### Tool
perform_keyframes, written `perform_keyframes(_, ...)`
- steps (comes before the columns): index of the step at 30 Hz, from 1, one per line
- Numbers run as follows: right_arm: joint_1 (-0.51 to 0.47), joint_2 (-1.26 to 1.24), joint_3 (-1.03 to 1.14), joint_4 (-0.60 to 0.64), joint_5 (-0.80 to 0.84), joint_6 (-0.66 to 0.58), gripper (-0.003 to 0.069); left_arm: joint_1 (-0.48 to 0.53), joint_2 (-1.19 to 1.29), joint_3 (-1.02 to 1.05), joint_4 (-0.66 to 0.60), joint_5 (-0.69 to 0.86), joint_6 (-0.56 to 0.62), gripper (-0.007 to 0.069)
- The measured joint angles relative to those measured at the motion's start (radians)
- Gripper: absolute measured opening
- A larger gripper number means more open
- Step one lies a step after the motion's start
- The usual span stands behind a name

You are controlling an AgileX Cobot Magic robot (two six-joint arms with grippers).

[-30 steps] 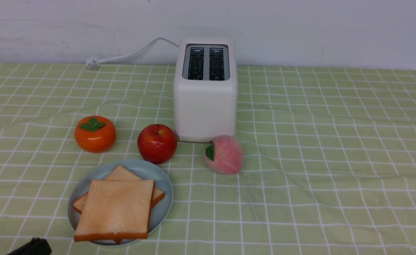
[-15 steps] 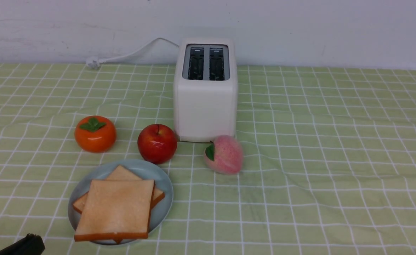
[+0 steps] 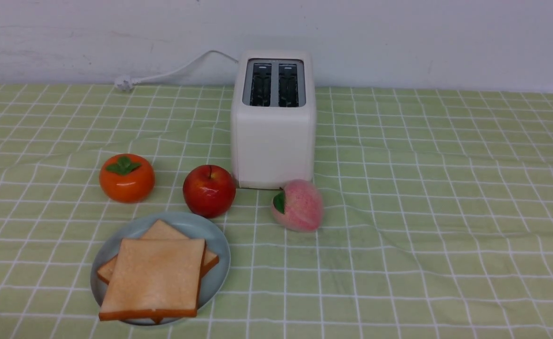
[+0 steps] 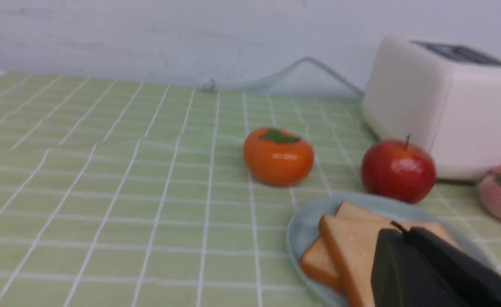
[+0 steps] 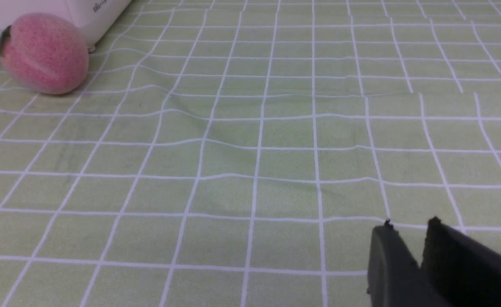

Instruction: Take toasted bread from bread machine on green coffee tablecloth place on plate.

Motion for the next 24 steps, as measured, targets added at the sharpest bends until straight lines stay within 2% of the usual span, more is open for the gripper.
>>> perform_keyframes(3, 0.0, 0.0, 0.0, 0.0, 0.0, 0.0, 0.0136, 0.039, 0.0, 0.0, 0.002, 0.158, -0.014, -0.0013)
perform_keyframes(6, 0.0, 0.0, 0.0, 0.0, 0.0, 0.0, 0.0141, 0.041, 0.0, 0.001, 0.004, 0.248, -0.048, -0.0013)
perform_keyframes(11, 0.0, 0.0, 0.0, 0.0, 0.0, 0.0, 0.0147, 0.041, 0.0, 0.001, 0.005, 0.254, -0.097, -0.0013)
perform_keyframes(24, 0.0, 0.0, 0.0, 0.0, 0.0, 0.0, 0.0158, 0.041, 0.0, 0.001, 0.005, 0.251, -0.104, -0.0013)
